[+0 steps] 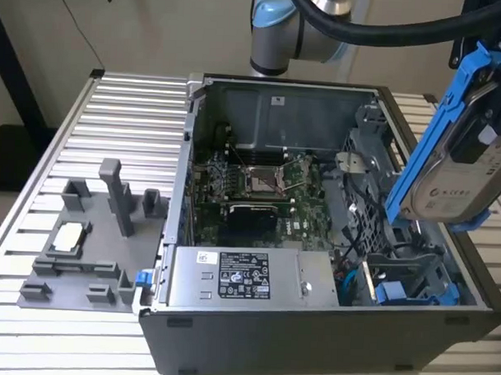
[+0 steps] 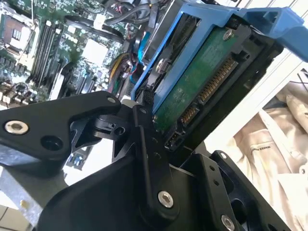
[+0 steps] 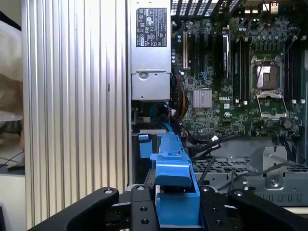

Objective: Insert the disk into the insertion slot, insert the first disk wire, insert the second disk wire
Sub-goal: 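Insert the disk into the insertion slot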

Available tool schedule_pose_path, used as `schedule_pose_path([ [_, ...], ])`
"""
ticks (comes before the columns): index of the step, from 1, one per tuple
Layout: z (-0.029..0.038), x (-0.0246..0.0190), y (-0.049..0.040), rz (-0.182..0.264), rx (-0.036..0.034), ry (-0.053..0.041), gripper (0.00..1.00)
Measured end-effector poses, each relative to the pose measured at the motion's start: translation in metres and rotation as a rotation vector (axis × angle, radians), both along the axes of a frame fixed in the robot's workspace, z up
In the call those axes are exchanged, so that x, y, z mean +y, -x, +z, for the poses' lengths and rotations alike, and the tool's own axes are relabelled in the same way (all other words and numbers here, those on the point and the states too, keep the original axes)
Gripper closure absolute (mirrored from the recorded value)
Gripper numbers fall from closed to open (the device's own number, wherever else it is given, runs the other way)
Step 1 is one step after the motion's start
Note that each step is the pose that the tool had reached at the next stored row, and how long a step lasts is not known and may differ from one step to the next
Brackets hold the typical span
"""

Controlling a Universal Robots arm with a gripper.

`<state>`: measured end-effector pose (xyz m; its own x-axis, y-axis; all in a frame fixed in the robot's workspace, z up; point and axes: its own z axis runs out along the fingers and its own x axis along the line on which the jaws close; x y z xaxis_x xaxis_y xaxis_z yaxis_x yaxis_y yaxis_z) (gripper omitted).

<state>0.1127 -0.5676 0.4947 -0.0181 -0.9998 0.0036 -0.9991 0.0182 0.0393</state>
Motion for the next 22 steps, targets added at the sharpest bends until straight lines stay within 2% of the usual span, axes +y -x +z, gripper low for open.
schedule_pose_path([
  [6, -0.0066, -0.0077, -0.0036, 0.000, 0.0000, -0.0004, 0.67],
  [14, -0.0204, -0.0187, -0.0051, 0.000, 0.0000, -0.0005, 0.67],
  [17, -0.0258, -0.0207, -0.0053, 0.000, 0.0001, -0.0005, 0.67],
  [22, -0.0350, -0.0212, -0.0054, 0.000, 0.0000, -0.0005, 0.67],
])
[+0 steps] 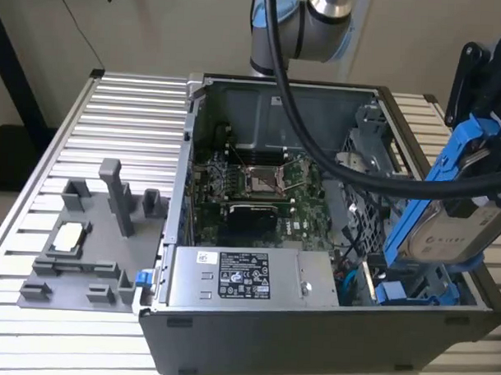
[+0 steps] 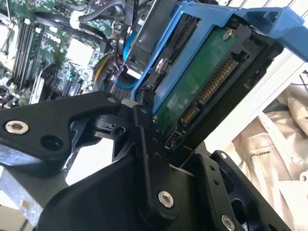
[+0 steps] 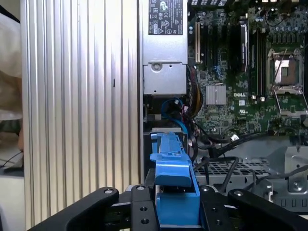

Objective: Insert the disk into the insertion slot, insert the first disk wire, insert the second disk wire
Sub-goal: 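Insert the disk into the insertion slot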

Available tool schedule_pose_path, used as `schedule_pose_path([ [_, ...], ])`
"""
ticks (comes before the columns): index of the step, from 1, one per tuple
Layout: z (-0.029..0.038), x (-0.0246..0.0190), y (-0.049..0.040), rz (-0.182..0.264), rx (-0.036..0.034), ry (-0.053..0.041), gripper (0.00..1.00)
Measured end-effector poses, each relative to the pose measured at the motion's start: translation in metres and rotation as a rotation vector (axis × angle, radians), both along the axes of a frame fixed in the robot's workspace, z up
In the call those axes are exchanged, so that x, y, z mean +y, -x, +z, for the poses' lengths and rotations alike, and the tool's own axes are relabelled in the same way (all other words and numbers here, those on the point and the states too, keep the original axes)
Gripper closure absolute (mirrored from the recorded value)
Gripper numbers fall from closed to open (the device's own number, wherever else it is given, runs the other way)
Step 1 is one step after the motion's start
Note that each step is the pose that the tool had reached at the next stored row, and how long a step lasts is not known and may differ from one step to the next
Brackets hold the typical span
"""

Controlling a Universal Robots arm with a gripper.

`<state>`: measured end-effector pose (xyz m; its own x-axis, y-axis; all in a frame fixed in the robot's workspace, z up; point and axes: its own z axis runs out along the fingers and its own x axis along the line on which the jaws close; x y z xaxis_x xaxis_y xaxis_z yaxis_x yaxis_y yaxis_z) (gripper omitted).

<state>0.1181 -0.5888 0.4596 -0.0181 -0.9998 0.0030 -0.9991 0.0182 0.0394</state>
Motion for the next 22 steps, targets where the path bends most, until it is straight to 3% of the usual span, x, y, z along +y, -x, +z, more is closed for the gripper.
schedule_pose_path([
  [13, -0.0220, 0.0001, -0.0003, 0.002, 0.0000, -0.0002, 0.67],
  [19, -0.0237, 0.0003, -0.0003, 0.002, -0.0001, -0.0004, 0.67],
  [22, -0.0238, 0.0030, -0.0003, 0.002, -0.0002, -0.0005, 0.67],
])
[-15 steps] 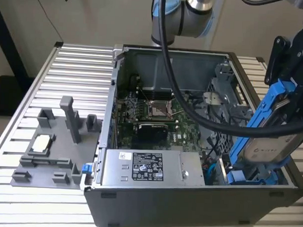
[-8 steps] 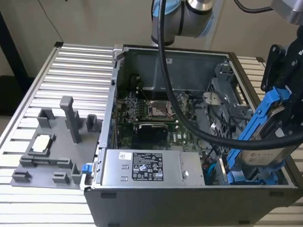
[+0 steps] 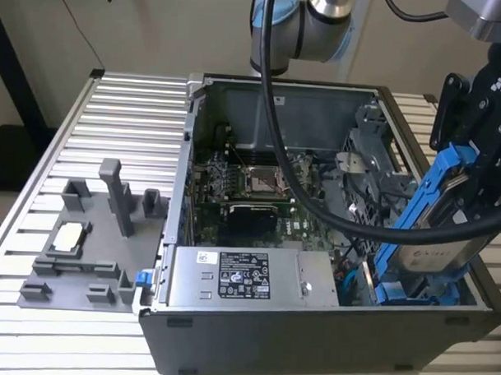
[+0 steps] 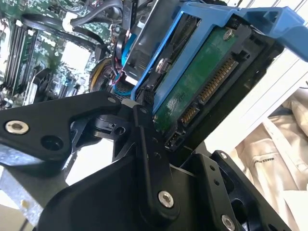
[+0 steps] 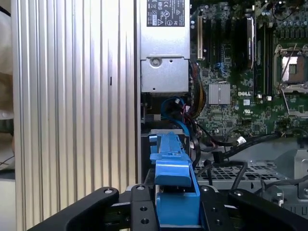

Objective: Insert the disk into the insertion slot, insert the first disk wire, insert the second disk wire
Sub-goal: 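Insert the disk into the insertion slot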

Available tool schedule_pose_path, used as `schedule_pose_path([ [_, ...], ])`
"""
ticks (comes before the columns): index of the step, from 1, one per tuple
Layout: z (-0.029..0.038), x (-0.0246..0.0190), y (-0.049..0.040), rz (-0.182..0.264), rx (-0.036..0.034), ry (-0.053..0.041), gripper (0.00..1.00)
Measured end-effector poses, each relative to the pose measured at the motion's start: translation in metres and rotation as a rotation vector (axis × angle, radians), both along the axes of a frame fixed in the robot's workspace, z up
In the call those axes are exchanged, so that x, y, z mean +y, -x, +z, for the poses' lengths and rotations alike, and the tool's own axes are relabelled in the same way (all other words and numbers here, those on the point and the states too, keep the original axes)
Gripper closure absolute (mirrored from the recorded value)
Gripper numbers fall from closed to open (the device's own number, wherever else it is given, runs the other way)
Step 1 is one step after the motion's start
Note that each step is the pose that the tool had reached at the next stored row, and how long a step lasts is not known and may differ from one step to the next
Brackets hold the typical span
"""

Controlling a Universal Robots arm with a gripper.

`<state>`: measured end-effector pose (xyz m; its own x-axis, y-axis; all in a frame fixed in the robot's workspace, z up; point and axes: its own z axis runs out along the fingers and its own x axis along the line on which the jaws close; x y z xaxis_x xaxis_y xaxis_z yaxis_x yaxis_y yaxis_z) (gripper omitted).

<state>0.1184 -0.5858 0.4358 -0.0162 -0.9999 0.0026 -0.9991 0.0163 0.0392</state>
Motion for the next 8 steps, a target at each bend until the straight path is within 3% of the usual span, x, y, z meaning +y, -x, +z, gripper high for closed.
schedule_pose_path([
  [3, -0.0011, 0.0032, -0.0001, 0.000, 0.0000, 0.0000, 0.67],
  [8, -0.0077, 0.0034, -0.0024, 0.002, 0.0000, 0.0001, 0.67],
])
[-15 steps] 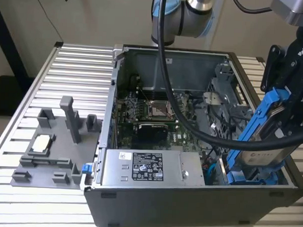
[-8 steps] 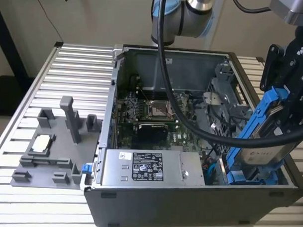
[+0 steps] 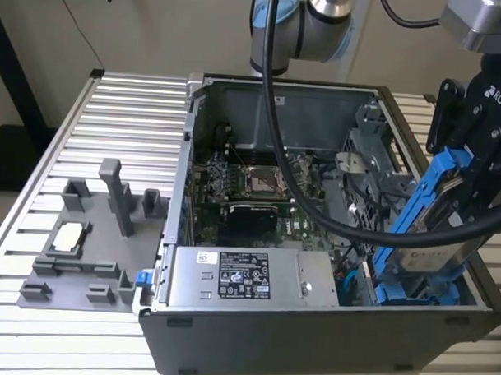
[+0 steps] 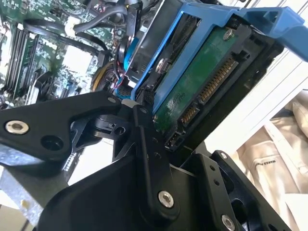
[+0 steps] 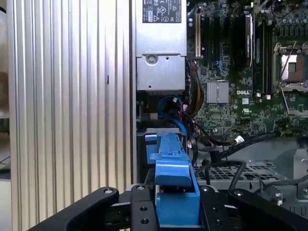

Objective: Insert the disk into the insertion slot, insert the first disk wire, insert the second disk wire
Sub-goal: 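Insert the disk into the insertion slot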

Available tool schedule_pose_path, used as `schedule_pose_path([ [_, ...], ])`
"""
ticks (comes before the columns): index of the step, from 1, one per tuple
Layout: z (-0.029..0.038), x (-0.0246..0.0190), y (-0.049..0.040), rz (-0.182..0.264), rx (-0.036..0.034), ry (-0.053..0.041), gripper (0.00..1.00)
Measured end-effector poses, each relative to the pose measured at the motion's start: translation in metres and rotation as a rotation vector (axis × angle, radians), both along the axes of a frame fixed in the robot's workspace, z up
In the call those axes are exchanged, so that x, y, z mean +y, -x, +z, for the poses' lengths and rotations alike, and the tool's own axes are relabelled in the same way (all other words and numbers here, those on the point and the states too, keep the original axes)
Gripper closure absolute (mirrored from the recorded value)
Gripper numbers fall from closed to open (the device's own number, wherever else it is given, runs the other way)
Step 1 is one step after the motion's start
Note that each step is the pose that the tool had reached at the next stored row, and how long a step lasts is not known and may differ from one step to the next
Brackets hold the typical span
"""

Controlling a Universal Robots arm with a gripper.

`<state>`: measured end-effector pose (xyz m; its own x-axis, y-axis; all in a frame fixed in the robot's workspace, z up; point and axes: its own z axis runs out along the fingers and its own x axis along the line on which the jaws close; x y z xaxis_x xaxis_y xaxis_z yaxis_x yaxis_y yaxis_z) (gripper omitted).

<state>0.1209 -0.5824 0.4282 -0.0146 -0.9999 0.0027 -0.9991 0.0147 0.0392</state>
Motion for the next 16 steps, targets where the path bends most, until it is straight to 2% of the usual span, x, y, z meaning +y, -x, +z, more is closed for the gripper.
schedule_pose_path([
  [8, -0.0072, 0.0073, -0.0012, 0.002, 0.0000, -0.0001, 0.67],
  [16, -0.0176, 0.0095, -0.0049, 0.003, 0.0000, 0.0000, 0.67],
])
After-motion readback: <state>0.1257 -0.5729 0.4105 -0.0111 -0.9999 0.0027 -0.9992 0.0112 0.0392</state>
